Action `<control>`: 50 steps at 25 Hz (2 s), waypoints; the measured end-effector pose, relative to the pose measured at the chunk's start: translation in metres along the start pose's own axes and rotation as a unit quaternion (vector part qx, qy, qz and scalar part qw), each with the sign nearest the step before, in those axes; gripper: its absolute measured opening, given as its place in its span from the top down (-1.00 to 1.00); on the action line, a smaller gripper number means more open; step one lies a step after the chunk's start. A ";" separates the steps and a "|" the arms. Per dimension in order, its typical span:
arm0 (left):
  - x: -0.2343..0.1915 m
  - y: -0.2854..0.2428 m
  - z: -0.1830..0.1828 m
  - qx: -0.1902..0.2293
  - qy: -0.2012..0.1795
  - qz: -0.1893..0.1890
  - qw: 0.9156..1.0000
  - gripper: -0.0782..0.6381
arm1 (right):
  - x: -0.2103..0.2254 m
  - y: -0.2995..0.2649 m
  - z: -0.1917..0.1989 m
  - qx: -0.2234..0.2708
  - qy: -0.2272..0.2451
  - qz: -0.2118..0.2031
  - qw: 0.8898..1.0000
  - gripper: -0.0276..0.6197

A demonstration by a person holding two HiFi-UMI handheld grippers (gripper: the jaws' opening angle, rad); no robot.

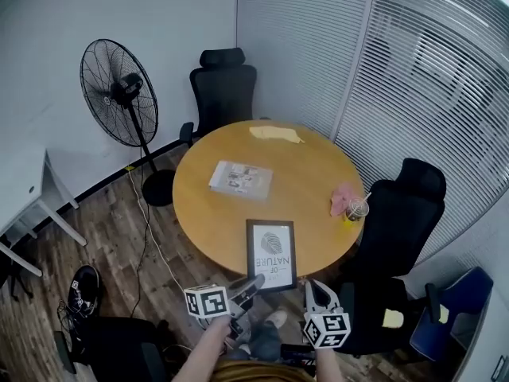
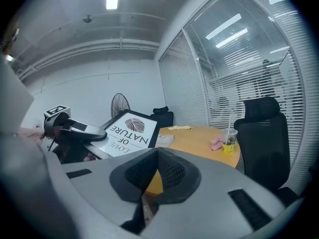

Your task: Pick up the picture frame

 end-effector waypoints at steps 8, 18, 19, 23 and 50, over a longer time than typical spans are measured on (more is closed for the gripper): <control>0.007 0.013 0.000 0.013 0.020 0.011 1.000 0.61 | -0.011 0.004 0.001 0.002 0.004 -0.003 1.000 0.88; 0.003 0.021 0.004 0.015 0.013 -0.003 1.000 0.61 | -0.016 0.013 -0.002 0.012 0.014 -0.003 1.000 0.88; 0.004 0.022 0.005 0.016 0.013 -0.003 1.000 0.61 | -0.016 0.015 -0.003 0.014 0.017 -0.001 1.000 0.88; 0.005 0.021 0.005 0.020 0.017 0.000 1.000 0.61 | -0.012 0.018 -0.005 0.017 0.018 0.001 1.000 0.88; 0.003 0.013 0.014 0.024 0.056 0.006 0.998 0.61 | -0.001 0.022 0.000 0.022 0.022 -0.006 0.999 0.88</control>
Point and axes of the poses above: the fingertips, and each gripper's own axes: y backward along the fingers, x to its right, z out of its underside, the point moved 2 cm from there along y, backward along the fingers, and after that the axes turned 9 degrees about -y, right-handed, at the moved point
